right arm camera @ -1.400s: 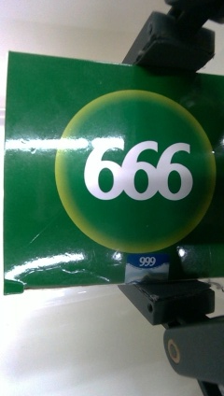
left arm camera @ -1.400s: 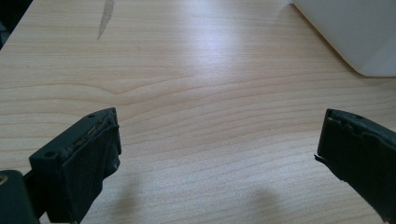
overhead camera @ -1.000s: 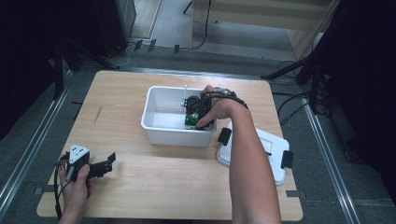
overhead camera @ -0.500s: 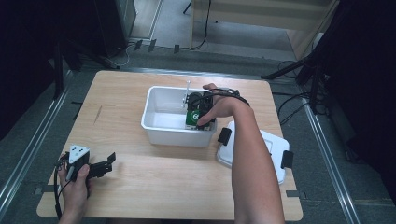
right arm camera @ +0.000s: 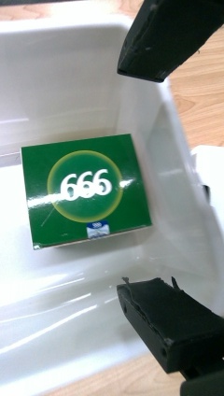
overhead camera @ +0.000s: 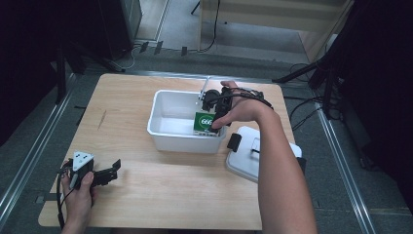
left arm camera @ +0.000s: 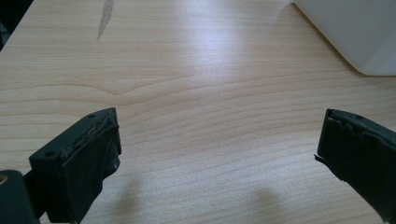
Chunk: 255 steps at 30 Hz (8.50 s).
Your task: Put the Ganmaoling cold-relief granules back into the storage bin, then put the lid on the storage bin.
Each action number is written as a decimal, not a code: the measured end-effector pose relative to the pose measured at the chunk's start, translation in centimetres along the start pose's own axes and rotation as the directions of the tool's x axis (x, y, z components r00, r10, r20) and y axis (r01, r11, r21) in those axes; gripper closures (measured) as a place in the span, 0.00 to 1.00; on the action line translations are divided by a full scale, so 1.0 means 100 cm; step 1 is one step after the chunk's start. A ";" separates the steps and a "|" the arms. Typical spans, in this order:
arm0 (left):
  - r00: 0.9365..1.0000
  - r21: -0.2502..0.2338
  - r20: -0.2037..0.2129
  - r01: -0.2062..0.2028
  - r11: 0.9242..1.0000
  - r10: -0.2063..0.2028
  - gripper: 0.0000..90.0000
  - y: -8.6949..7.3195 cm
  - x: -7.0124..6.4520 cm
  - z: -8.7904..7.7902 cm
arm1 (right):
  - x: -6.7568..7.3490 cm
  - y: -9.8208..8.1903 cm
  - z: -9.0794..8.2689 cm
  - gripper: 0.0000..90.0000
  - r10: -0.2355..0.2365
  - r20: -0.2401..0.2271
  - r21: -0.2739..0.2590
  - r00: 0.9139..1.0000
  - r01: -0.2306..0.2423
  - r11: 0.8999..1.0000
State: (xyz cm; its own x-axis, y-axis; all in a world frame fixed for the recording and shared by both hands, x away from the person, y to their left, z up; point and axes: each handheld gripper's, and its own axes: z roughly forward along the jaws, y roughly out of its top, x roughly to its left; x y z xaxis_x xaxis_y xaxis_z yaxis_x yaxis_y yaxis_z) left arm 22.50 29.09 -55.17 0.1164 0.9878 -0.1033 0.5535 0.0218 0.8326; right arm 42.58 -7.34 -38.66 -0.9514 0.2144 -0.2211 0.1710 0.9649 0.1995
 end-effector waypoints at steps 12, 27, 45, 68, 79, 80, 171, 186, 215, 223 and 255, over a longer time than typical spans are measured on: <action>1.000 0.003 0.000 -0.005 1.000 0.005 0.00 0.000 0.000 0.000 | 0.006 -0.022 -0.032 0.00 0.031 0.032 -0.027 0.999 -0.030 0.999; 1.000 0.002 0.000 -0.012 1.000 0.012 0.00 0.000 -0.001 0.000 | 0.015 -0.060 -0.048 0.00 0.062 0.064 -0.032 0.996 -0.060 0.998; 1.000 0.002 -0.002 -0.013 1.000 0.013 0.00 -0.001 -0.002 -0.001 | 0.028 -0.120 -0.048 0.00 0.131 0.082 -0.015 0.988 -0.130 0.991; 1.000 0.007 -0.003 -0.016 1.000 0.016 0.00 -0.001 -0.002 -0.001 | 0.048 -0.180 -0.008 0.15 0.190 0.071 0.031 0.979 -0.192 0.981; 1.000 0.007 -0.003 -0.019 1.000 0.019 0.00 -0.001 -0.002 0.000 | 0.053 -0.191 0.010 0.57 0.175 0.051 0.073 0.983 -0.178 0.981; 1.000 0.006 -0.003 -0.020 1.000 0.020 0.00 -0.001 -0.002 0.000 | 0.053 -0.192 0.012 0.59 0.170 0.056 0.080 0.984 -0.174 0.981; 1.000 0.006 0.002 -0.027 1.000 0.027 0.00 0.000 -0.003 0.000 | 0.009 -0.124 -0.097 0.95 -0.018 0.108 -0.021 0.994 0.021 1.000; 1.000 0.006 0.010 -0.015 1.000 0.015 0.00 0.000 -0.002 0.000 | 0.006 -0.081 -0.091 0.95 -0.071 0.110 -0.024 0.991 0.074 0.997; 1.000 0.008 0.015 -0.009 1.000 0.008 0.00 0.000 0.000 -0.001 | 0.010 0.002 -0.066 0.95 -0.188 0.075 -0.052 0.979 0.192 0.980; 1.000 0.004 0.012 -0.003 1.000 0.003 0.00 0.000 0.000 0.000 | 0.010 0.020 -0.059 0.95 -0.210 0.067 -0.062 0.975 0.214 0.975; 1.000 0.007 0.017 0.007 1.000 -0.007 0.00 0.000 0.001 0.000 | 0.009 0.065 -0.038 0.95 -0.230 0.042 -0.078 0.972 0.233 0.969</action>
State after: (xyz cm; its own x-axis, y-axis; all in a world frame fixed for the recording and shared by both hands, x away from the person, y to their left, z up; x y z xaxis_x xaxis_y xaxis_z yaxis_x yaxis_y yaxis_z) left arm 22.46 29.17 -55.16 0.1260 0.9849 -0.1185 0.5601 0.0280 0.8280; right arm 41.86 -1.45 -33.89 -0.9535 -0.0075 -0.3012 -0.0758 0.9734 0.2160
